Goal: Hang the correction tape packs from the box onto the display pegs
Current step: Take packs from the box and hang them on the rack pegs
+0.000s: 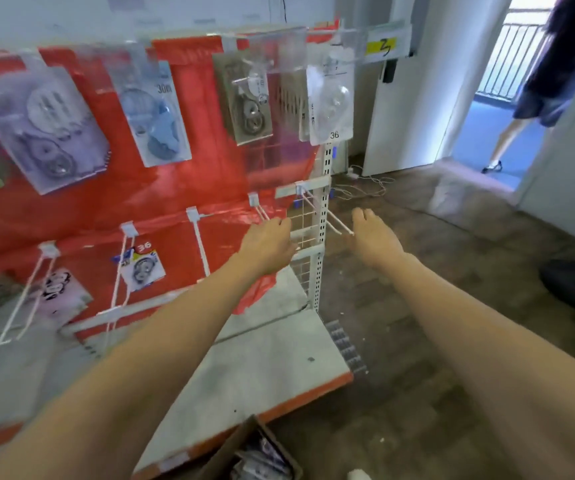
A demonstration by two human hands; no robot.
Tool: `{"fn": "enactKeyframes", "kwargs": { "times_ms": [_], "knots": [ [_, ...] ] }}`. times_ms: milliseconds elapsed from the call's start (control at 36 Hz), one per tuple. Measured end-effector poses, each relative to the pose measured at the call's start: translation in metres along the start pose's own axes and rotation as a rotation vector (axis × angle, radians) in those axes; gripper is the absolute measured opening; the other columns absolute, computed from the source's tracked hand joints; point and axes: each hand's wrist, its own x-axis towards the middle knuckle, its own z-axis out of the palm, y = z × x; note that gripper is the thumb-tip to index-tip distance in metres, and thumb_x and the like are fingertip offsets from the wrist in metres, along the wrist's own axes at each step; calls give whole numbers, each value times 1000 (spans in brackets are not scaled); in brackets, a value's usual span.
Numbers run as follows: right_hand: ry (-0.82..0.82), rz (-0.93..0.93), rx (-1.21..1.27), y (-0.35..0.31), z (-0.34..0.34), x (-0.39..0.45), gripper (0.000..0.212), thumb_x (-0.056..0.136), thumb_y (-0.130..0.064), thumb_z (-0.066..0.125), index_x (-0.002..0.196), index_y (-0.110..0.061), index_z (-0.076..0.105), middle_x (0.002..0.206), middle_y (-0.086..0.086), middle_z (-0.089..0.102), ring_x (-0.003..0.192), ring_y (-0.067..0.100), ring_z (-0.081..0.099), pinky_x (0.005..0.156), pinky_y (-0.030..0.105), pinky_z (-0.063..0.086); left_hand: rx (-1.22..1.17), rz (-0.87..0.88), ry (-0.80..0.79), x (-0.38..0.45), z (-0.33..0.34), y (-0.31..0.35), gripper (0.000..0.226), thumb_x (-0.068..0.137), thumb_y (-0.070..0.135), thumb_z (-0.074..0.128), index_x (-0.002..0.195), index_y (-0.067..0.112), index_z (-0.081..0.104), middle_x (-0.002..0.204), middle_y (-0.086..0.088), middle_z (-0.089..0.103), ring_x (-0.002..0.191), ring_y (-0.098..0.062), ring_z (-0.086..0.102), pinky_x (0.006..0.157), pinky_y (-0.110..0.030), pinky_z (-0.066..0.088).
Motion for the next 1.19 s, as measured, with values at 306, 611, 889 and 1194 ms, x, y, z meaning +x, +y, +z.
{"fn": "enactKeyframes", "kwargs": {
  "times_ms": [306,611,889,1194],
  "knots": [
    [-240,163,-44,-19,77,-172,30,100,-18,43,125,-2,41,127,18,45,118,39,48,94,47,42,-80,237,-246,-131,74,-10,36,97,31,47,124,7,46,126,-14,51,111,-34,52,86,-41,45],
    [-373,303,82,-47,146,-319,49,100,-25,47,141,-3,32,139,19,41,126,37,45,100,43,40,-136,170,-512,-276,146,-9,42,95,33,50,128,8,45,131,-14,49,118,-33,50,94,-40,42],
    [-446,465,171,-81,194,-420,38,99,-20,42,132,-3,38,136,19,45,123,36,47,95,40,41,-173,160,-592,-370,178,-37,27,93,28,50,115,11,51,125,-12,55,112,-31,55,87,-36,44],
    [-490,660,284,-194,283,-419,41,99,-18,41,136,-2,36,136,22,45,124,37,46,97,38,39,-173,272,-653,-382,216,-135,33,93,32,53,116,8,52,121,-15,56,108,-32,56,85,-39,46]
  ]
}}
